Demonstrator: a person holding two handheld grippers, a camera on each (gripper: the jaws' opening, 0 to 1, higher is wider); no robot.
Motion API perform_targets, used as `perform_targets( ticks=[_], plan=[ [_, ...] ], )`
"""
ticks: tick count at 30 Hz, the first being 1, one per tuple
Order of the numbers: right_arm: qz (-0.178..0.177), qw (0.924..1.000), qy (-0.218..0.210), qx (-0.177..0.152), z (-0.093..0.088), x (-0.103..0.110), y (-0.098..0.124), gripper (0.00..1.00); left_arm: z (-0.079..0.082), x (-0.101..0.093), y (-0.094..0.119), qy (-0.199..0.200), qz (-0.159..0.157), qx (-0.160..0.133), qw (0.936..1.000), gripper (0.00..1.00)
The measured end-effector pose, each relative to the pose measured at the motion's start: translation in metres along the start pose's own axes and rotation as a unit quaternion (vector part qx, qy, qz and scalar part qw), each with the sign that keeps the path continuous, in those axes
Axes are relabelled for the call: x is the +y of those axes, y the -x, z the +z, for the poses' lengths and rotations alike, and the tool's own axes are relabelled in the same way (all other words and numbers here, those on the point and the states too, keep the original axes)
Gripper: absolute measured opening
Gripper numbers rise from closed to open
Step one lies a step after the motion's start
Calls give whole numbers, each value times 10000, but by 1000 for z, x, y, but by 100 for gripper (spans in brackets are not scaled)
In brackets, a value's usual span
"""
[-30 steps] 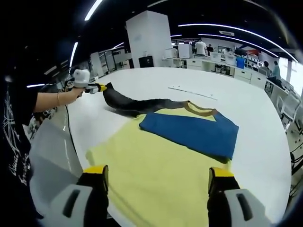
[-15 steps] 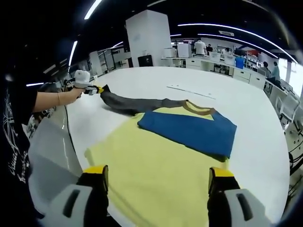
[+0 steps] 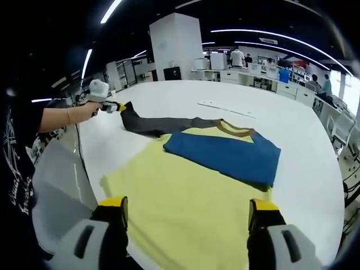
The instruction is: Fold the garment on the visible template until the final outline fits inside the template.
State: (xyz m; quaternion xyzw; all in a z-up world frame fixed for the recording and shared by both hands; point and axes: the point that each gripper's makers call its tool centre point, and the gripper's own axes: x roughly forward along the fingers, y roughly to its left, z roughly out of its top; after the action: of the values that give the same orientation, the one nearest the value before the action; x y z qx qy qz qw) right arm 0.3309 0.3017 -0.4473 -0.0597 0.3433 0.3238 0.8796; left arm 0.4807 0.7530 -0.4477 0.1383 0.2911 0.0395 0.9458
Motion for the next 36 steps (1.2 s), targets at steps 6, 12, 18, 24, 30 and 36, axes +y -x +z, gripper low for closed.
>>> perform_targets(
  ticks=[6, 12, 18, 24, 30, 36],
  plan=[
    [-45, 10000, 4, -75, 2, -3, 4, 92, 19, -23, 4, -3, -330, -211, 9992, 0],
    [-57, 10000, 17, -79, -1, -5, 6, 94, 43, -53, 12, -26, -628, -356, 9974, 0],
    [-56, 9999, -50, -97, -3, -6, 8, 94, 61, -85, 16, -74, -907, -466, 9948, 0],
    [-23, 9999, -95, -105, -6, -5, 11, 94, 74, -107, 15, -7, -1108, -572, 9922, 0],
    [-1, 9998, -132, -142, -7, -4, 13, 94, 87, -126, 14, -90, -1224, -614, 9905, 0],
    [41, 9999, -120, -76, -13, -3, 13, 94, 97, -148, 14, -73, -1396, -659, 9880, 0]
  ],
)
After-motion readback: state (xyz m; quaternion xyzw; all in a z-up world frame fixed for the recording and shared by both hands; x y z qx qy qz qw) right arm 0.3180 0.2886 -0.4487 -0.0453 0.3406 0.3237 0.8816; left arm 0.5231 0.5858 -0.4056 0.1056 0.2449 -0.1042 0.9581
